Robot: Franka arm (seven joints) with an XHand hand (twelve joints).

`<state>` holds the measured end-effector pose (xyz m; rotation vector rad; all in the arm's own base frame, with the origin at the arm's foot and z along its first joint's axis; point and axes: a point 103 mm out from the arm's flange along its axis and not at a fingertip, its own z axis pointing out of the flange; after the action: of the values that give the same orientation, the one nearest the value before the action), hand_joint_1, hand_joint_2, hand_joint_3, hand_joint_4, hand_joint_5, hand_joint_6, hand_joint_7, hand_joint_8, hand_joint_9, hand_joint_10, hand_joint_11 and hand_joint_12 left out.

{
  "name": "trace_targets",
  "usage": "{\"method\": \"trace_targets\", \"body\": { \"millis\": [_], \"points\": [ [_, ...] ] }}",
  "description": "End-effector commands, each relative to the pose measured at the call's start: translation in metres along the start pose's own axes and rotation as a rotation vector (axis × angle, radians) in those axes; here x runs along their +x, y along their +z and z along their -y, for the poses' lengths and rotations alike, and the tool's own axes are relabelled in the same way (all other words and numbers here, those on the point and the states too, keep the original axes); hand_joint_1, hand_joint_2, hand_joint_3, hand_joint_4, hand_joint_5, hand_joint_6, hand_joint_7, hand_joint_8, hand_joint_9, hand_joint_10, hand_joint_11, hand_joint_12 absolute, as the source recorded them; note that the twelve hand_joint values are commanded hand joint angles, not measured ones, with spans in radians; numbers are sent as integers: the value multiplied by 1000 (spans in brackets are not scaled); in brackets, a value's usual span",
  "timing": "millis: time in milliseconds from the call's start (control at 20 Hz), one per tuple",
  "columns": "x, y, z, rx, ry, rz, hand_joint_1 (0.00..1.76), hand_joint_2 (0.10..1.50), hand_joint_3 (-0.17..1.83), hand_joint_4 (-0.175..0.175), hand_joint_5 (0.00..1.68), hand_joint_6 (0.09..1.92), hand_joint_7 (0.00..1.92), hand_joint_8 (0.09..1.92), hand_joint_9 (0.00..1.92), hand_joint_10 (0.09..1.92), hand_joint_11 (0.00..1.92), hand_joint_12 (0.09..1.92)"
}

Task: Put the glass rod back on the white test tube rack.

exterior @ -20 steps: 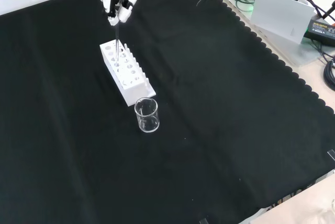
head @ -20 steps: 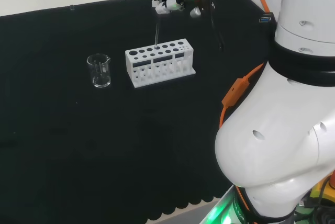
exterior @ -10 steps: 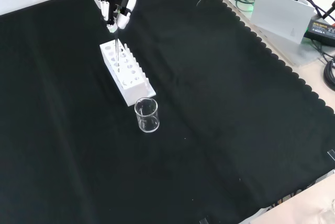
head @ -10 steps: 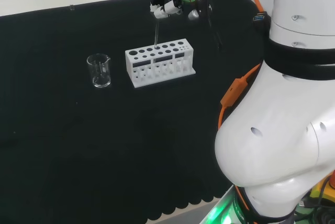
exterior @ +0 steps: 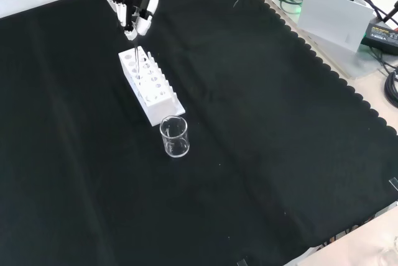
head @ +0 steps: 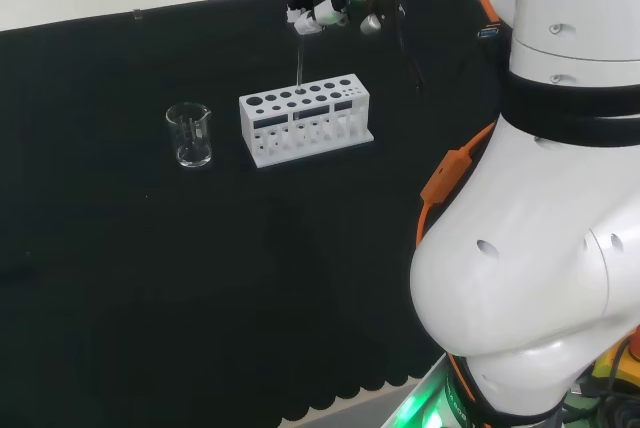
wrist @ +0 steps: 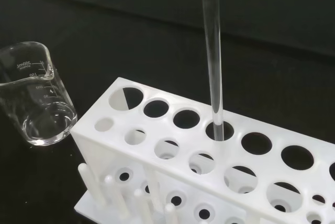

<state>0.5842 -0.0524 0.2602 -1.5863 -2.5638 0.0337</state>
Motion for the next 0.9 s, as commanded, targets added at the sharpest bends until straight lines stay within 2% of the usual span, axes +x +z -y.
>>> {"method": "trace_targets", "body": {
  "millis": [50, 500, 900],
  "points": [
    [1, -3, -3, 16, -17, 4, 1312, 1067, -175, -175, 1256, 562, 1299, 573, 1874, 455, 1699, 748],
    [6, -1, -15, 33, -46, 1, 1312, 1066, -175, -175, 1259, 555, 1303, 566, 1873, 457, 1697, 750],
    [5, 5, -18, 41, -48, -10, 1312, 1065, -175, -175, 1262, 550, 1306, 560, 1873, 459, 1696, 751]
  ]
}}
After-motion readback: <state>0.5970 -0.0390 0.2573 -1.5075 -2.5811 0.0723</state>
